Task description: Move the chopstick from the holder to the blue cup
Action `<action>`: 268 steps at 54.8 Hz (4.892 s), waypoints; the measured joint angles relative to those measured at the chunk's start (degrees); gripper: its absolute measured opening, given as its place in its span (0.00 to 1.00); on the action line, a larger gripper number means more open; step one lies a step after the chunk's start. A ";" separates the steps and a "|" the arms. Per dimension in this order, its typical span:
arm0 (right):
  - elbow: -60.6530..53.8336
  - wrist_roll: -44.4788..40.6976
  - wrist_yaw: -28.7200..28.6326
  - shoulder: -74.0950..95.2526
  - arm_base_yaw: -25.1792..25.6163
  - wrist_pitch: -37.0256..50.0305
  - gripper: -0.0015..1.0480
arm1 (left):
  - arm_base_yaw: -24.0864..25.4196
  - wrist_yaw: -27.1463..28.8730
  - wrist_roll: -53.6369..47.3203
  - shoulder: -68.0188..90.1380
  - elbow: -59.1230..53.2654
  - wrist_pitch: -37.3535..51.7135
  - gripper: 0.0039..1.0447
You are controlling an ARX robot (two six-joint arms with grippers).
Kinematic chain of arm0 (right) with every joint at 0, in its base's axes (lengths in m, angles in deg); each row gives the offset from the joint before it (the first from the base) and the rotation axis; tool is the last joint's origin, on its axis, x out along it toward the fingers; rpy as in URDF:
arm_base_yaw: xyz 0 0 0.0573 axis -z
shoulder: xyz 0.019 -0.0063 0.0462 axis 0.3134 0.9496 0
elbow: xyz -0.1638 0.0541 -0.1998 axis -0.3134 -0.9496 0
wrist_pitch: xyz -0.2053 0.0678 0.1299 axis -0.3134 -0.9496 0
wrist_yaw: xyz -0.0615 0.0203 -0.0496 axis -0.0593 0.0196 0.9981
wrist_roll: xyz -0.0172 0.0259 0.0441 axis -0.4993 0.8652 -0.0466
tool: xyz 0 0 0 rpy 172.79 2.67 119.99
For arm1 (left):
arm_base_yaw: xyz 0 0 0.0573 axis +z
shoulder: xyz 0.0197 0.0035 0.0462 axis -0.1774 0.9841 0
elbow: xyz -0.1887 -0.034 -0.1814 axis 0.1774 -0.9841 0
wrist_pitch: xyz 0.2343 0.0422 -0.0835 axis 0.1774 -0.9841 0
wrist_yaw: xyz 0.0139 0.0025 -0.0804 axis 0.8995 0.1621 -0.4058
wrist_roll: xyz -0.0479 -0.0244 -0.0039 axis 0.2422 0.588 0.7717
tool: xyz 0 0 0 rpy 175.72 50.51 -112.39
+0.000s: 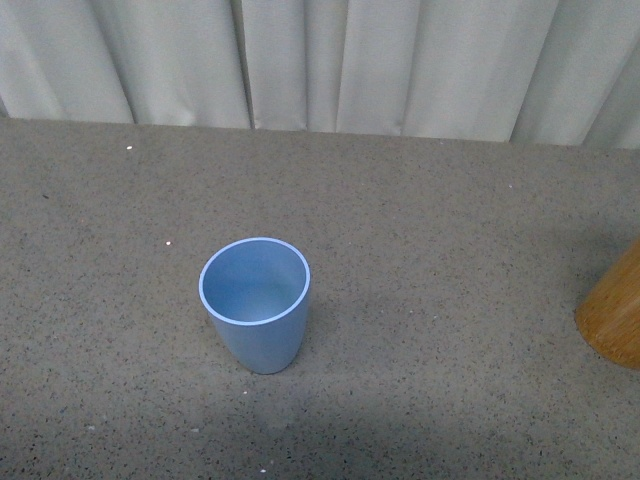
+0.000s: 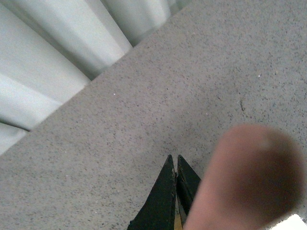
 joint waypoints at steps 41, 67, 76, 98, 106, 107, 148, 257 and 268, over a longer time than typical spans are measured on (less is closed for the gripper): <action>1.11 0.79 -3.54 -17.18 -6.58 2.95 0.01 | 0.00 0.00 0.00 0.00 0.00 0.00 0.94; -0.28 11.34 -8.02 -3.85 -22.10 15.85 0.01 | 0.00 0.00 0.00 0.00 0.00 0.00 0.94; -0.26 13.20 -10.45 -0.02 -24.74 18.12 0.01 | 0.00 0.00 0.00 0.00 0.00 0.00 0.94; 0.70 15.26 -12.92 4.24 -28.41 20.13 0.01 | 0.00 0.00 0.00 0.00 0.00 0.00 0.94; 1.70 15.50 -13.38 5.33 -29.57 20.26 0.01 | 0.00 0.00 0.00 0.00 0.00 0.00 0.94; 1.75 15.52 -13.46 5.40 -29.66 20.26 0.01 | 0.00 0.00 0.00 0.00 0.00 0.00 0.94; 2.78 15.65 -13.46 8.07 -32.15 18.08 0.01 | 0.00 0.00 0.00 0.00 0.00 0.00 0.94; -43.50 -32.33 -10.14 -81.05 -6.82 -6.84 0.01 | 0.00 -0.02 0.00 0.00 0.00 0.00 0.94; -43.47 -32.39 -10.40 -92.48 -6.71 -14.23 0.01 | 0.00 -0.02 0.00 -0.02 0.00 0.00 0.94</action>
